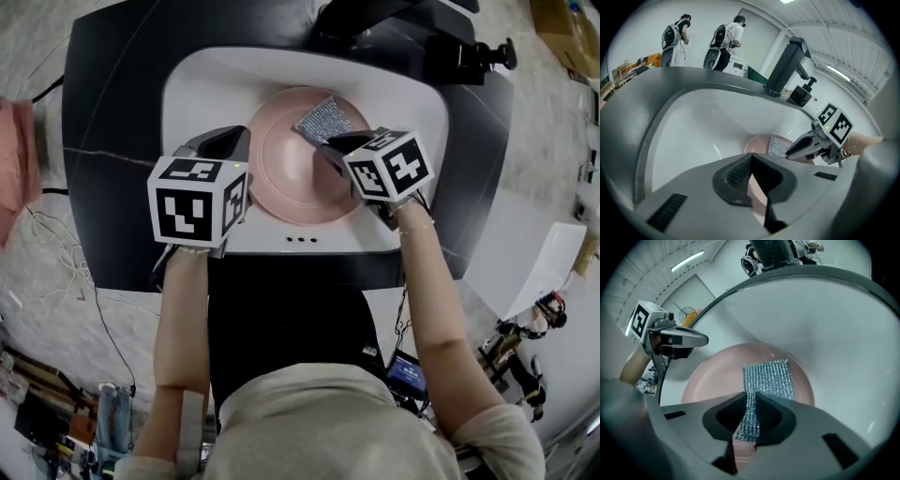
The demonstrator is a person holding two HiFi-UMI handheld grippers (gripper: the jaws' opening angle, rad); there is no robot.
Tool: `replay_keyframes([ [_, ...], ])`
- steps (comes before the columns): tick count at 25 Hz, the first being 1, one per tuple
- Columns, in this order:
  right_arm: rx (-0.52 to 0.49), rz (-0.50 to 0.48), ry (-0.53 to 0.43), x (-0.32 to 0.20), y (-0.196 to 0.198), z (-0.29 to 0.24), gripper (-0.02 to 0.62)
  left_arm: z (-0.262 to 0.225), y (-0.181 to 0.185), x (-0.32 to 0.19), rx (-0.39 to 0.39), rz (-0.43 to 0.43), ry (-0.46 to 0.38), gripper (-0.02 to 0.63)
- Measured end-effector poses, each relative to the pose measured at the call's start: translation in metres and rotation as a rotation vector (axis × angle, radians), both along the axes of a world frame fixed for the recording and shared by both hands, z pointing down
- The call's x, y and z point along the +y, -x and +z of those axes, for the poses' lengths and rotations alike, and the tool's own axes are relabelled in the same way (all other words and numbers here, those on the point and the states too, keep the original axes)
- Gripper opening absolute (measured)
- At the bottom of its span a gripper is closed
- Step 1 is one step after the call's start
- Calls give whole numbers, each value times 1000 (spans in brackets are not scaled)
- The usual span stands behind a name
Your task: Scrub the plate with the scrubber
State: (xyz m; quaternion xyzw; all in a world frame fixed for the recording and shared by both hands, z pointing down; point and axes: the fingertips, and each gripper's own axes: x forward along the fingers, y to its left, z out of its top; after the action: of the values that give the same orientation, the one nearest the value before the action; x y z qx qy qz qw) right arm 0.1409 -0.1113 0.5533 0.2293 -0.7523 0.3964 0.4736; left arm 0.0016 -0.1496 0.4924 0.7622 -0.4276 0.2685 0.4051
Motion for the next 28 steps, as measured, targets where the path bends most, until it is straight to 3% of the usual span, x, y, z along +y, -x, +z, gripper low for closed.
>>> replay_keyframes([
  [7, 13, -13, 84, 26, -2, -7, 67, 13, 0, 9, -26, 18, 53, 18],
  [13, 6, -54, 130, 48, 2, -13, 67, 12, -2, 8, -14, 19, 51, 18],
  [28, -69, -120, 142, 72, 48, -21, 67, 8, -6, 12, 11, 33, 50, 18],
])
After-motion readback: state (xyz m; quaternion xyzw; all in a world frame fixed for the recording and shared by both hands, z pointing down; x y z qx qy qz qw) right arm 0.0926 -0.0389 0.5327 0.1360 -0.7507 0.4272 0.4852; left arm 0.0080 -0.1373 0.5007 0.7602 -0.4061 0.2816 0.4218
